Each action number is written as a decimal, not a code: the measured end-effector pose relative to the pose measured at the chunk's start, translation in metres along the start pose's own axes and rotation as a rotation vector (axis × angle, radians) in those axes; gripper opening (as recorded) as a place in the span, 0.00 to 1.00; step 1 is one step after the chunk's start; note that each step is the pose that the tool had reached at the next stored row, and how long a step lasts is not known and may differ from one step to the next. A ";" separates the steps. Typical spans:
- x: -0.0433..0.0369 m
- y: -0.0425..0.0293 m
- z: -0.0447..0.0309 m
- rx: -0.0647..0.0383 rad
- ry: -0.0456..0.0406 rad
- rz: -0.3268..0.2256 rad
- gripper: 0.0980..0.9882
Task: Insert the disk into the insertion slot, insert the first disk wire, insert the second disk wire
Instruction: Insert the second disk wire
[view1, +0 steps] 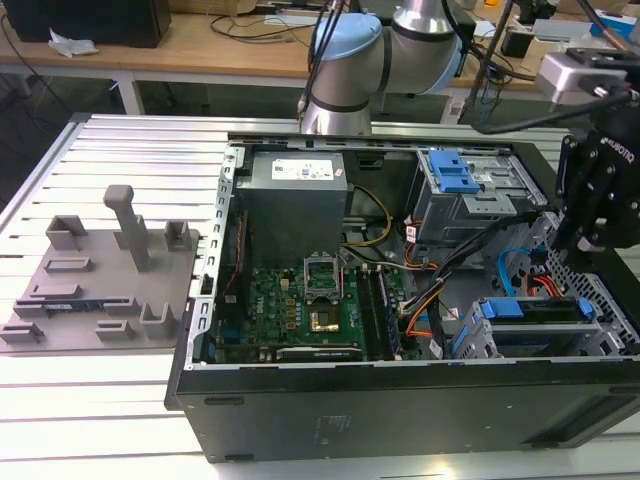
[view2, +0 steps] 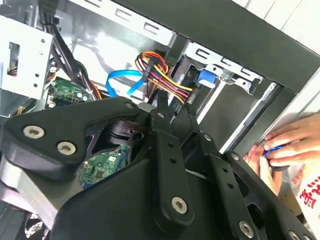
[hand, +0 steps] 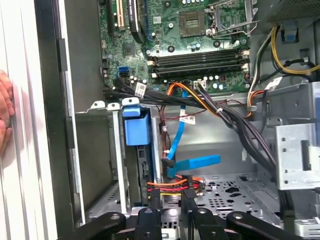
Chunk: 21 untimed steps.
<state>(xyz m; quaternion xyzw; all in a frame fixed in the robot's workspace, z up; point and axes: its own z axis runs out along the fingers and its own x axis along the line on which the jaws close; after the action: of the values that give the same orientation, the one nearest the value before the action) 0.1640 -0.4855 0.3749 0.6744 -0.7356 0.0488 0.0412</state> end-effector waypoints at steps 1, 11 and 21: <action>-0.0011 0.0007 -0.0007 0.001 0.0061 0.000 0.23; -0.0111 0.0214 -0.0028 0.009 0.1009 -0.001 0.23; -0.0289 0.0255 0.0017 0.014 0.2039 -0.002 0.23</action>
<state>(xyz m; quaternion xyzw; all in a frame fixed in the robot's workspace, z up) 0.1411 -0.4550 0.3692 0.6669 -0.7266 0.1221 0.1114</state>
